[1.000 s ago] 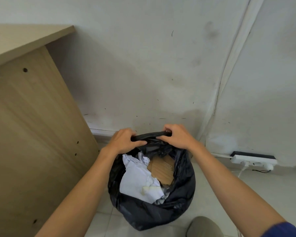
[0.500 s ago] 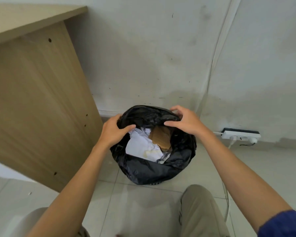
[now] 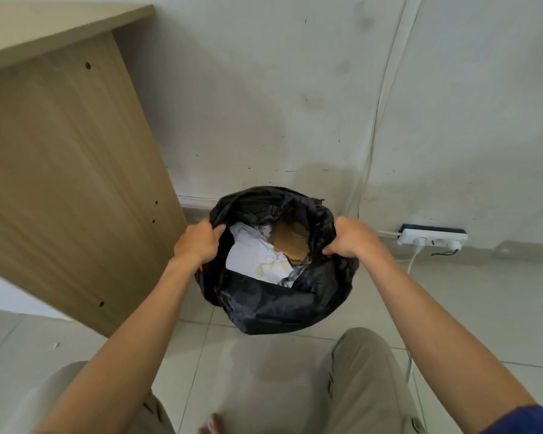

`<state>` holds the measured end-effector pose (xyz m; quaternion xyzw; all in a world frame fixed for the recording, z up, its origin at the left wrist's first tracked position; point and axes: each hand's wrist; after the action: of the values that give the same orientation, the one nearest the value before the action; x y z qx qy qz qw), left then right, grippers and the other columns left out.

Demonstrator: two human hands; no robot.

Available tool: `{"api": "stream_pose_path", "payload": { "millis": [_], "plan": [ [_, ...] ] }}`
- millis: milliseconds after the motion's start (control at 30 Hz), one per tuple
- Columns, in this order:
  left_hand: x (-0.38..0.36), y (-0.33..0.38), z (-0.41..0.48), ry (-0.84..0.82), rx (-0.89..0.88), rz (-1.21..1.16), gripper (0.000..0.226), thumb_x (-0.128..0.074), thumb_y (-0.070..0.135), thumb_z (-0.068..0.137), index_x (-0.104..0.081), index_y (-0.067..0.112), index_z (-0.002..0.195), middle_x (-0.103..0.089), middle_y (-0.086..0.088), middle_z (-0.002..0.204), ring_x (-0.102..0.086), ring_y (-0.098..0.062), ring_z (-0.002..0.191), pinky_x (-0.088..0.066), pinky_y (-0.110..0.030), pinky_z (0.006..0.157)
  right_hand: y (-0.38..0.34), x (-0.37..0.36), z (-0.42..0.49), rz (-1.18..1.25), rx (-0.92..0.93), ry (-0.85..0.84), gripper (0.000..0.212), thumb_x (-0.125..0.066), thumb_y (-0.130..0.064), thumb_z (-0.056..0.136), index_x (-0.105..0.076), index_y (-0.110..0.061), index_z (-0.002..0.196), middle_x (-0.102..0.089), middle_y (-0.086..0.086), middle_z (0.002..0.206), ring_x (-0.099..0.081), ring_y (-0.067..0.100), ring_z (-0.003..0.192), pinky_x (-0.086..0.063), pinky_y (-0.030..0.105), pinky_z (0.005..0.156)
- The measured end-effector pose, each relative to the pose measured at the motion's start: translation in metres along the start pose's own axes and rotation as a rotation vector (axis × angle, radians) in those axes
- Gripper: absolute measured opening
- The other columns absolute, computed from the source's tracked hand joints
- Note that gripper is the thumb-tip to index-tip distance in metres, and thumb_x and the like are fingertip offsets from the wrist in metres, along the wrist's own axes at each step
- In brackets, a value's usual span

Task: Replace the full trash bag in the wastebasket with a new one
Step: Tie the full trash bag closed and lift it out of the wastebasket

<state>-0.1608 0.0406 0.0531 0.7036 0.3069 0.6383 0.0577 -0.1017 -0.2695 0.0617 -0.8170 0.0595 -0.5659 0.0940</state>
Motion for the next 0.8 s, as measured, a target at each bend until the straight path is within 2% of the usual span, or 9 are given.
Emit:
{"api": "stream_pose_path", "payload": {
  "millis": [67, 167, 267, 333, 400, 467, 567, 733, 800],
  "plan": [
    [0.013, 0.011, 0.003, 0.075, -0.071, -0.062, 0.042, -0.048, 0.049, 0.104, -0.063, 0.011, 0.112, -0.068, -0.011, 0.105, -0.064, -0.033, 0.101, -0.051, -0.037, 0.078, -0.015, 0.019, -0.003, 0.225, 0.055, 0.082, 0.050, -0.087, -0.041, 0.076, -0.064, -0.018, 0.114, -0.072, 0.005, 0.110, -0.068, 0.030, 0.102, -0.056, 0.043, 0.092],
    [0.040, 0.033, 0.002, 0.256, -0.131, -0.459, 0.023, -0.062, 0.038, 0.101, -0.067, 0.016, 0.096, -0.064, 0.007, 0.082, -0.062, -0.013, 0.079, -0.043, -0.021, 0.060, -0.031, 0.051, -0.008, 0.828, 0.192, 0.105, 0.045, -0.090, -0.027, 0.075, -0.069, -0.024, 0.115, -0.076, -0.005, 0.109, -0.072, 0.019, 0.101, -0.057, 0.042, 0.097],
    [0.073, 0.043, 0.008, 0.309, -0.115, -0.915, 0.009, -0.075, 0.030, 0.093, -0.067, 0.024, 0.093, -0.074, 0.002, 0.095, -0.071, -0.017, 0.090, -0.057, -0.029, 0.075, -0.039, 0.079, -0.010, 1.079, 0.307, 0.115, 0.046, -0.082, -0.010, 0.085, -0.065, -0.032, 0.121, -0.078, -0.006, 0.107, -0.075, 0.015, 0.099, -0.059, 0.047, 0.096],
    [0.090, 0.043, 0.012, 0.161, -0.120, -1.110, 0.019, -0.077, 0.016, 0.091, -0.068, 0.021, 0.107, -0.075, -0.003, 0.111, -0.072, -0.020, 0.102, -0.059, -0.035, 0.088, -0.045, 0.093, -0.011, 1.099, 0.373, 0.133, 0.062, -0.077, -0.005, 0.089, -0.053, -0.026, 0.142, -0.079, -0.004, 0.106, -0.076, 0.014, 0.097, -0.061, 0.044, 0.092],
    [0.101, 0.041, 0.015, 0.031, -0.177, -1.206, 0.039, -0.073, 0.000, 0.090, -0.063, 0.015, 0.125, -0.073, -0.003, 0.117, -0.071, -0.019, 0.107, -0.059, -0.032, 0.085, -0.048, 0.104, -0.012, 1.042, 0.405, 0.104, 0.087, -0.075, -0.004, 0.090, -0.028, -0.026, 0.160, -0.079, -0.002, 0.109, -0.076, 0.015, 0.100, -0.059, 0.040, 0.090],
    [0.109, 0.038, 0.013, -0.014, -0.214, -1.178, 0.053, -0.070, -0.007, 0.089, -0.057, 0.016, 0.136, -0.071, 0.002, 0.122, -0.069, -0.014, 0.110, -0.059, -0.029, 0.083, -0.048, 0.110, -0.014, 0.957, 0.441, -0.018, 0.102, -0.073, 0.004, 0.088, -0.015, -0.038, 0.161, -0.076, -0.001, 0.118, -0.073, 0.018, 0.107, -0.057, 0.042, 0.093],
    [0.115, 0.030, 0.012, -0.030, -0.223, -1.027, 0.054, -0.074, -0.011, 0.084, -0.059, 0.014, 0.130, -0.071, -0.004, 0.125, -0.068, -0.021, 0.117, -0.055, -0.041, 0.098, -0.049, 0.112, -0.018, 0.860, 0.451, -0.138, 0.121, -0.071, 0.017, 0.084, -0.004, -0.052, 0.159, -0.065, 0.004, 0.132, -0.074, 0.026, 0.107, -0.062, 0.043, 0.081],
    [0.118, 0.043, -0.004, 0.138, -0.298, -0.935, 0.027, -0.076, -0.008, 0.083, -0.070, 0.013, 0.099, -0.074, -0.005, 0.101, -0.071, -0.020, 0.096, -0.056, -0.021, 0.081, -0.067, 0.120, -0.025, 0.781, 0.361, 0.179, 0.083, -0.084, -0.003, 0.081, -0.044, -0.017, 0.152, -0.077, 0.012, 0.106, -0.078, 0.029, 0.074, -0.065, 0.040, 0.075],
    [0.117, 0.053, -0.007, 0.212, -0.323, -0.887, 0.021, -0.077, 0.000, 0.087, -0.073, 0.020, 0.090, -0.073, -0.003, 0.094, -0.070, -0.017, 0.086, -0.057, -0.026, 0.078, -0.076, 0.127, -0.027, 0.763, 0.357, 0.369, 0.067, -0.089, -0.015, 0.078, -0.059, -0.017, 0.138, -0.076, 0.010, 0.102, -0.077, 0.028, 0.073, -0.065, 0.040, 0.078]
  ]
}}
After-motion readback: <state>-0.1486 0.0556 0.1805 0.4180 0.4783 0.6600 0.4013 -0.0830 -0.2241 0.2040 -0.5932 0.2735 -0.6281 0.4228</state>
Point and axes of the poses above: each hand's wrist, its own z-axis towards the middle knuckle, its own x-axis out of the back of the hand, y = z × x
